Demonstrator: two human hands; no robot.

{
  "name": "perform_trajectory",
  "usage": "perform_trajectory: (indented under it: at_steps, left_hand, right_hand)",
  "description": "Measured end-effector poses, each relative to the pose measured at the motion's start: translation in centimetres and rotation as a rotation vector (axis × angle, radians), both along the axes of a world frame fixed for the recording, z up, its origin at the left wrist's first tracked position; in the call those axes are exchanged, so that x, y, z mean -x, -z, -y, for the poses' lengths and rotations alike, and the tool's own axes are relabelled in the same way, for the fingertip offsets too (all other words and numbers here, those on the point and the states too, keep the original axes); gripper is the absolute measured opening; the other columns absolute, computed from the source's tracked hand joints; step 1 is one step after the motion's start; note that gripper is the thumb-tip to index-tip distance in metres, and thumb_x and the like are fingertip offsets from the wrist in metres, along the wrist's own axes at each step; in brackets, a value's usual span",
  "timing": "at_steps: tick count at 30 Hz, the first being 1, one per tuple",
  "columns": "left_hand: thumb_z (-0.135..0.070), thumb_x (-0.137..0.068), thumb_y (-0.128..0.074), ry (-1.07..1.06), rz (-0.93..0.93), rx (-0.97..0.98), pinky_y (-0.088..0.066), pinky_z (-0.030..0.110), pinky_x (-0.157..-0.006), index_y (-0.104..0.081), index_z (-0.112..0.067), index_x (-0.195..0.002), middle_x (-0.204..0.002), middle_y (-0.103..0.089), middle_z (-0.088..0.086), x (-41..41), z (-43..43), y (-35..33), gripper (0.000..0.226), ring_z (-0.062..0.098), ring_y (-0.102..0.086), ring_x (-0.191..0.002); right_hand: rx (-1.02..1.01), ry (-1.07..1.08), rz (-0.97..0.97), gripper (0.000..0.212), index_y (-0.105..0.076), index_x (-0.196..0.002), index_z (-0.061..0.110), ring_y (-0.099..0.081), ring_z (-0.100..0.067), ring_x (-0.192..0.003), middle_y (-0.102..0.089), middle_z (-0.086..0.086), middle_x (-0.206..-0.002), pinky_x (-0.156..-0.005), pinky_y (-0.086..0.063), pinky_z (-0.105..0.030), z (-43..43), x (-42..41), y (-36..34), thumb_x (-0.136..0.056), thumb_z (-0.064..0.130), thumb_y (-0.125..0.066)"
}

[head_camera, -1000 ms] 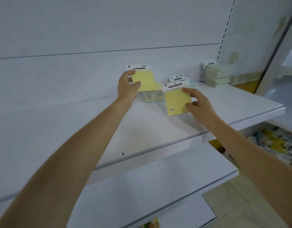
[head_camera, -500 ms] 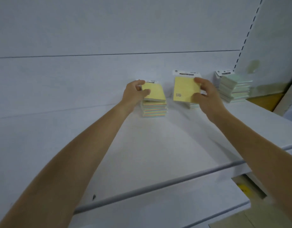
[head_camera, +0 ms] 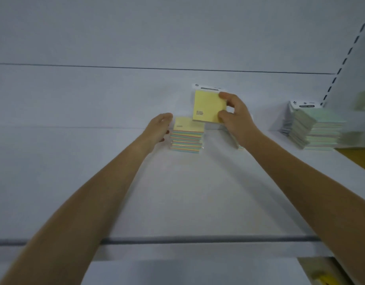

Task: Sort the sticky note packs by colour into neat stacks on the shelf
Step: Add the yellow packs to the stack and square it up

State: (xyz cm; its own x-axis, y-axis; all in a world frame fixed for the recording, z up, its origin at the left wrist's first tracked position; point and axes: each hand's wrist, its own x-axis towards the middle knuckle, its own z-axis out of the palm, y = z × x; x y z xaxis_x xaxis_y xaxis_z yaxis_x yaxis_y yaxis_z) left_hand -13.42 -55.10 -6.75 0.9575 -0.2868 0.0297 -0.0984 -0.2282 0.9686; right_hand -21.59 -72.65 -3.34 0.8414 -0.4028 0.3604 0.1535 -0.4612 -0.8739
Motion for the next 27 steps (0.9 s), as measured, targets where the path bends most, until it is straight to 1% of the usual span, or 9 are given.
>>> perform_trajectory:
  at_steps: [3, 5, 7, 9, 13, 16, 20, 25, 27]
  left_hand:
    - [-0.026, -0.098, -0.034, -0.129, 0.172, -0.195, -0.041, 0.034, -0.093, -0.050, -0.013, -0.124, -0.121, -0.057, 0.012, -0.3, -1.2, 1.6, 0.034, 0.026, -0.055, -0.109]
    - [-0.025, -0.097, -0.036, -0.164, 0.248, -0.265, -0.038, 0.032, -0.098, -0.046, -0.012, -0.132, -0.127, -0.058, 0.014, -0.3, -1.9, 2.6, 0.038, 0.028, -0.054, -0.117]
    - [-0.027, -0.097, -0.038, -0.145, 0.241, -0.206, -0.039, 0.030, -0.094, -0.041, -0.019, -0.136, -0.123, -0.059, 0.011, -0.2, -2.3, 3.0, 0.040, 0.028, -0.055, -0.116]
    - [-0.028, -0.097, -0.039, -0.117, 0.245, -0.135, -0.041, 0.034, -0.096, -0.040, -0.023, -0.137, -0.112, -0.059, 0.005, -0.1, -2.5, 2.9, 0.040, 0.028, -0.058, -0.111]
    - [-0.026, -0.096, -0.041, -0.072, 0.258, -0.120, -0.042, 0.036, -0.097, -0.041, -0.023, -0.135, -0.103, -0.059, 0.000, 0.3, -2.4, 2.9, 0.039, 0.025, -0.061, -0.101]
    - [-0.025, -0.097, -0.040, -0.061, 0.286, -0.126, -0.040, 0.026, -0.086, -0.041, -0.024, -0.136, -0.102, -0.059, 0.000, 0.4, -2.4, 3.0, 0.039, 0.021, -0.059, -0.094]
    - [-0.024, -0.097, -0.039, -0.046, 0.307, -0.138, -0.037, 0.024, -0.083, -0.041, -0.024, -0.136, -0.102, -0.059, 0.000, 0.5, -2.3, 2.9, 0.039, 0.019, -0.058, -0.090]
    - [-0.016, -0.097, -0.035, -0.066, 0.316, -0.176, -0.040, 0.027, -0.087, -0.040, -0.017, -0.136, -0.108, -0.062, 0.008, 0.7, -2.3, 2.9, 0.039, 0.024, -0.059, -0.095]
    - [-0.007, -0.094, -0.034, -0.054, 0.304, -0.206, -0.043, 0.028, -0.089, -0.041, -0.011, -0.134, -0.116, -0.062, 0.012, 0.7, -2.4, 3.0, 0.040, 0.024, -0.060, -0.097]
  right_hand:
    - [0.030, -0.038, -0.036, 0.051, -0.044, -0.133, 0.016, -0.045, -0.012, -0.102, -0.047, -0.006, -0.123, -0.056, -0.039, 0.002, -0.5, -0.7, -0.4, -0.085, -0.002, -0.043]
    - [0.056, -0.063, -0.093, 0.051, -0.044, -0.134, 0.014, -0.047, -0.017, -0.109, -0.046, -0.009, -0.132, -0.076, -0.044, -0.012, -1.2, -1.4, -0.4, -0.085, -0.001, -0.045]
    - [0.106, -0.078, -0.166, 0.051, -0.043, -0.135, 0.013, -0.048, -0.023, -0.119, -0.045, -0.011, -0.137, -0.087, -0.042, -0.025, -1.8, -2.2, -0.2, -0.085, 0.001, -0.046]
    - [0.172, -0.077, -0.220, 0.050, -0.044, -0.135, 0.010, -0.046, -0.025, -0.126, -0.045, -0.011, -0.140, -0.088, -0.043, -0.025, -2.4, -2.7, 0.1, -0.086, 0.004, -0.046]
    - [0.215, -0.025, -0.290, 0.046, -0.049, -0.133, 0.016, -0.045, -0.025, -0.128, -0.050, -0.007, -0.139, -0.108, -0.034, -0.032, -2.8, -3.3, 0.5, -0.087, 0.014, -0.047]
    - [0.170, -0.018, -0.328, 0.043, -0.052, -0.130, 0.018, -0.046, -0.026, -0.126, -0.052, -0.005, -0.131, -0.109, -0.035, -0.034, -3.0, -3.4, 1.0, -0.087, 0.017, -0.046]
    - [0.144, 0.039, -0.327, 0.040, -0.055, -0.124, 0.027, -0.046, -0.025, -0.121, -0.037, -0.010, -0.134, -0.105, -0.039, -0.035, -2.3, -2.8, 1.4, -0.085, 0.028, -0.048]
    - [0.018, 0.086, -0.164, 0.039, -0.048, -0.129, 0.013, -0.050, -0.019, -0.098, -0.050, -0.004, -0.111, -0.082, -0.042, -0.027, -1.3, -1.7, 1.8, -0.092, 0.023, -0.041]
    - [-0.055, 0.131, -0.172, 0.042, -0.048, -0.127, 0.015, -0.054, -0.023, -0.102, -0.052, -0.001, -0.108, -0.094, -0.045, -0.039, -1.5, -1.2, 3.0, -0.089, 0.024, -0.033]
